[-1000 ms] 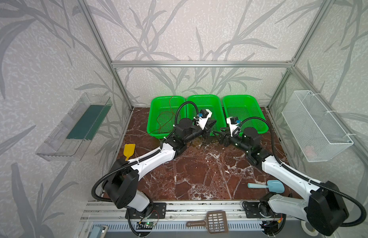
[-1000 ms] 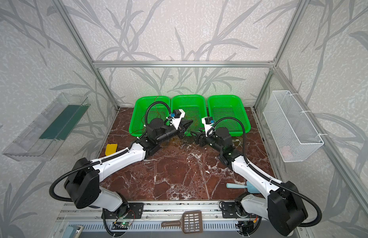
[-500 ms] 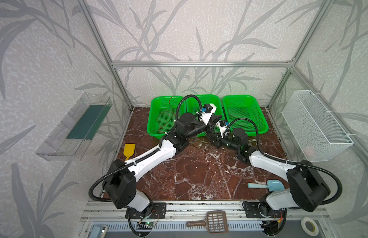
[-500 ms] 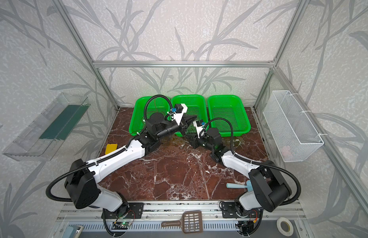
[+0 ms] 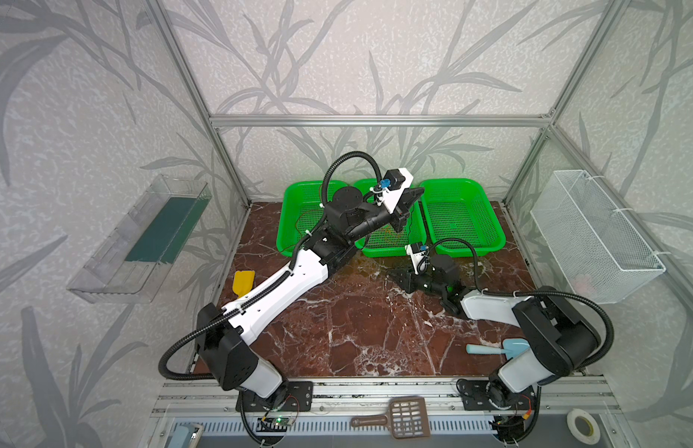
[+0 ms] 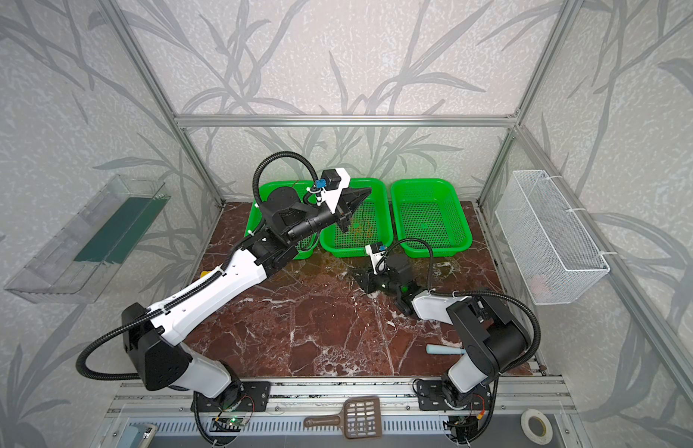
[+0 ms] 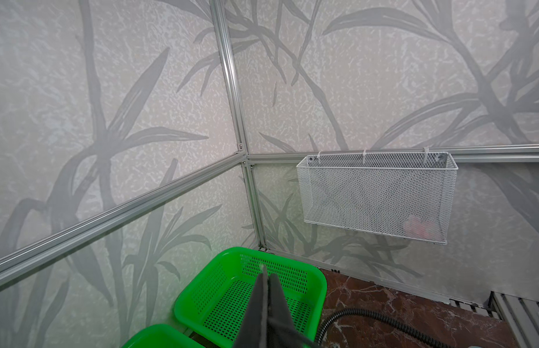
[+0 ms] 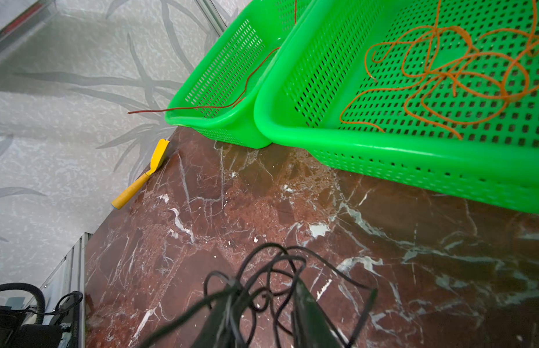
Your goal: Untangle the cables
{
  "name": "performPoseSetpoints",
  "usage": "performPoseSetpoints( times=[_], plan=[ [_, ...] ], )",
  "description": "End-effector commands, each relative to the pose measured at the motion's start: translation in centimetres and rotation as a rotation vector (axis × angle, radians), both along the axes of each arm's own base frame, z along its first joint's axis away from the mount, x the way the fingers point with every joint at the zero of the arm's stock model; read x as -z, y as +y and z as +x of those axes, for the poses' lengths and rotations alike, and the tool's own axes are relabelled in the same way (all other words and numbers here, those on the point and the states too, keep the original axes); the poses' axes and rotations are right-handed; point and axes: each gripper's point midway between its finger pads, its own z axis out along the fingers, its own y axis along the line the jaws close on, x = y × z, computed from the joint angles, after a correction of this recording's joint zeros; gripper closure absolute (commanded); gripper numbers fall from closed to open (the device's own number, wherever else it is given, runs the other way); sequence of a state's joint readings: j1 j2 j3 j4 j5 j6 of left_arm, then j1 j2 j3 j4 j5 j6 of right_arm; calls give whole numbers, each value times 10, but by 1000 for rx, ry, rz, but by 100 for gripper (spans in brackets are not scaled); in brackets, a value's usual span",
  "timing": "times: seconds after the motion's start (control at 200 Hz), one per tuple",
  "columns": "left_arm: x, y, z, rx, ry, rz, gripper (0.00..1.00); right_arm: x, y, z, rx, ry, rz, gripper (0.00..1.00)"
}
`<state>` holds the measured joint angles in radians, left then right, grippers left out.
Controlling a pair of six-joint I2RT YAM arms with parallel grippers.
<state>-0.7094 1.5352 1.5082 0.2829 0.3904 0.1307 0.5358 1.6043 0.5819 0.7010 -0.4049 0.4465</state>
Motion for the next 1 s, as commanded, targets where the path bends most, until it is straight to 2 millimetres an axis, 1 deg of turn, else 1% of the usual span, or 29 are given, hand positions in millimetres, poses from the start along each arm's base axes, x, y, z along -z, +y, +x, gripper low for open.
performPoseSetpoints(
  times=[0.0, 0.135, 0.185, 0.195, 0.205, 0.275, 0.515, 0.675, 0.805, 0.92, 0.995],
  plan=[
    [-31, 9, 2, -25, -85, -12, 100, 15, 0, -2, 19, 28, 10, 68],
    [-53, 13, 4, -29, -121, -41, 100, 31, 3, -6, 21, 69, 11, 68],
    [-62, 14, 4, -28, -136, -49, 100, 31, 6, -7, 21, 67, 14, 67],
    [-64, 15, 4, -27, -138, -50, 100, 39, 6, -8, 21, 84, 3, 67],
    [-65, 14, 5, -27, -140, -51, 100, 42, 6, -9, 19, 90, -1, 66],
    [-77, 16, 5, -25, -161, -62, 100, 48, 7, -11, 23, 97, -10, 66],
    [-115, 27, 9, -33, -222, -104, 100, 70, 2, -16, 52, 154, -49, 67],
    [-138, 36, 15, -30, -246, -137, 100, 82, 1, -19, 76, 192, -60, 70],
    [-152, 41, 20, -43, -279, -139, 100, 87, 1, -20, 82, 204, -69, 71],
    [-170, 47, 20, -45, -315, -145, 100, 93, -1, -21, 91, 220, -92, 71],
    [-176, 46, 19, -39, -335, -137, 100, 96, -2, -22, 99, 224, -93, 71]
  ],
)
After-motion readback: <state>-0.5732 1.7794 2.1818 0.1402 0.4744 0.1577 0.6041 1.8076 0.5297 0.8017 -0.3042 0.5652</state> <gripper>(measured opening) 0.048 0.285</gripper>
